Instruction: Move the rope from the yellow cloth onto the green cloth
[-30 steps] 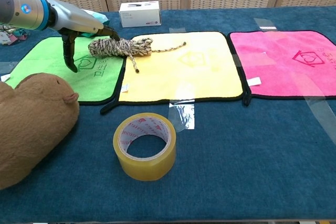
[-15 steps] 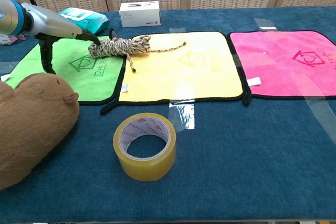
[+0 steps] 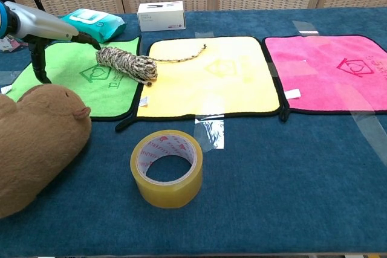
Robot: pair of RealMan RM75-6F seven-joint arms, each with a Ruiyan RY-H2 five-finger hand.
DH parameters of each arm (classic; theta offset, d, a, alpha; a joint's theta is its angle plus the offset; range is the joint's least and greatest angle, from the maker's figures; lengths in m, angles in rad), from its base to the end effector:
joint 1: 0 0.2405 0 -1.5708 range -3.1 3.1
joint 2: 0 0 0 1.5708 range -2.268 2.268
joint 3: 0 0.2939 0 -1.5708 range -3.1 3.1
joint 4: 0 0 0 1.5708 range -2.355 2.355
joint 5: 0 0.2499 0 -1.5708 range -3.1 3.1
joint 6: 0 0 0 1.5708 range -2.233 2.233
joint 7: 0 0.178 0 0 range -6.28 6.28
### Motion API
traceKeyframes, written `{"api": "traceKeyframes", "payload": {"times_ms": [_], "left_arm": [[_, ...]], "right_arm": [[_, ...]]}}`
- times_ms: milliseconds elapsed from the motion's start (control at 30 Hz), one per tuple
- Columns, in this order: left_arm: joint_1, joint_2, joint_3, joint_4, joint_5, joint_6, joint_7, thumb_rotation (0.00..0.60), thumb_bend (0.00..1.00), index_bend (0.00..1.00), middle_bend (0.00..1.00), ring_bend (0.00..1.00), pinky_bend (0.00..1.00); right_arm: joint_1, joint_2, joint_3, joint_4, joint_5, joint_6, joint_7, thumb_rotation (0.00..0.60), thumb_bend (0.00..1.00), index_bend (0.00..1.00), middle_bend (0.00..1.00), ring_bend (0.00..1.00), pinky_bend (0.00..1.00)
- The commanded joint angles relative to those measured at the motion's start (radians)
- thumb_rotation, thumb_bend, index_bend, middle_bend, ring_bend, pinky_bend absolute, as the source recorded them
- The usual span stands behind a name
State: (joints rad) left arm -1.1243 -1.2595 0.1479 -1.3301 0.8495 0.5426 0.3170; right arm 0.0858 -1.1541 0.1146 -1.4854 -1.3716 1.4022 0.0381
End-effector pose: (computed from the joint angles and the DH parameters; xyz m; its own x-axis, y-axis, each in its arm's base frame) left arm -0.2235 0.4965 0.0140 0.7846 0.4196 0.4565 0.6149 -0.4321 -0.6597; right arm -0.4062 -0.2381 0.1506 0.4191 -0.0070 0.9079 -0.8997 0.1313 0.4163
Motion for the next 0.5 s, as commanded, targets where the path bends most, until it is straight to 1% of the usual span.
{"api": "traceKeyframes", "payload": {"times_ms": [33,167,267,333,500], "left_arm": [[0.021,0.051,-0.057,-0.06,0.076,0.014,-0.071,0.6,0.11,0.0,0.0,0.0,0.0],[0.022,0.078,-0.111,-0.103,0.138,0.023,-0.121,0.6,0.11,0.0,0.0,0.0,0.0],[0.008,0.066,-0.144,-0.114,0.152,0.014,-0.137,0.6,0.11,0.0,0.0,0.0,0.0],[-0.003,0.048,-0.156,-0.109,0.149,0.004,-0.133,0.6,0.11,0.0,0.0,0.0,0.0],[-0.052,-0.064,-0.177,-0.054,0.1,-0.039,-0.106,0.6,0.11,0.0,0.0,0.0,0.0]], "right_arm": [[0.0,0.001,0.001,0.0,0.002,0.0,0.003,0.6,0.0,0.0,0.0,0.0,0.0],[0.001,0.003,0.005,0.004,0.01,-0.005,0.012,0.6,0.0,0.0,0.0,0.0,0.0],[0.002,0.004,0.006,0.009,0.013,-0.01,0.018,0.6,0.0,0.0,0.0,0.0,0.0],[0.003,0.004,0.006,0.011,0.014,-0.012,0.021,0.6,0.0,0.0,0.0,0.0,0.0],[0.002,0.006,0.007,0.014,0.016,-0.013,0.027,0.6,0.0,0.0,0.0,0.0,0.0]]}}
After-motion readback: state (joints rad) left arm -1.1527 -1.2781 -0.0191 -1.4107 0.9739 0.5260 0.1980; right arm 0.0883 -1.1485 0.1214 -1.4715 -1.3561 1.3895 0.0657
